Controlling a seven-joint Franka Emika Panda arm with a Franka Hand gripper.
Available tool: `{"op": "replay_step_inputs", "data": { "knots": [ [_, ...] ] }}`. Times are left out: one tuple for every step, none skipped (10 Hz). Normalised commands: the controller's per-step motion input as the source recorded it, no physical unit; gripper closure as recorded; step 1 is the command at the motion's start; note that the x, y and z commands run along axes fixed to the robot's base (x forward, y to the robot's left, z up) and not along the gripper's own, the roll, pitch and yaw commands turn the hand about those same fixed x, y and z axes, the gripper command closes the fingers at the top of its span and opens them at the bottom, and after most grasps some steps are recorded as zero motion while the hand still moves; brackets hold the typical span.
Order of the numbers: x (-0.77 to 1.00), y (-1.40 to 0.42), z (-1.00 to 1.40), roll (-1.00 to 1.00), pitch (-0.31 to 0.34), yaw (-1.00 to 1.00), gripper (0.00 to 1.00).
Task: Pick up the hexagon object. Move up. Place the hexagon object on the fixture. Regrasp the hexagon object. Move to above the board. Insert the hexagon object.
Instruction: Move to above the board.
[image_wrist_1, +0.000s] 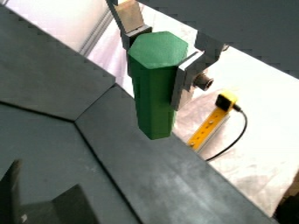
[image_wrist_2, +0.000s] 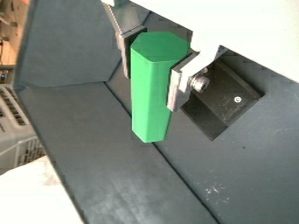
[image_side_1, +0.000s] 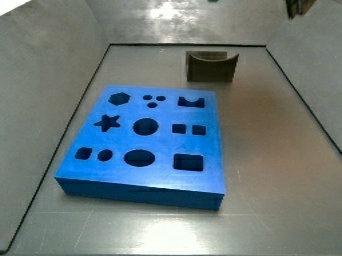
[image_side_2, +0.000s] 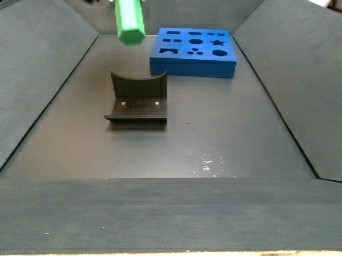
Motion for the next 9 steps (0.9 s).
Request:
{"op": "replay_step_inputs", "data": {
  "knots": [
    [0.0,-0.02,1.0,-0.03,0.051,-0.03,1.0],
    [0.0,-0.02,1.0,-0.04,0.071,-0.02,1.0],
    [0.0,-0.02,1.0,-0.04,0.091,-0.01,1.0],
    [0.0,-0.02,1.0,-0.04,0.1,0.0,1.0],
    [0.0,-0.02,1.0,-0.04,0.119,0.02,1.0],
    [0.0,-0.02,1.0,-0.05,0.131,0.04,1.0],
    [0.0,-0.02,1.0,-0.05,0.145,0.06,1.0],
    [0.01,-0.02,1.0,-0.05,0.144,0.08,1.0],
    [0.01,-0.02,1.0,-0.05,0.141,0.09,1.0]
  ]
}}
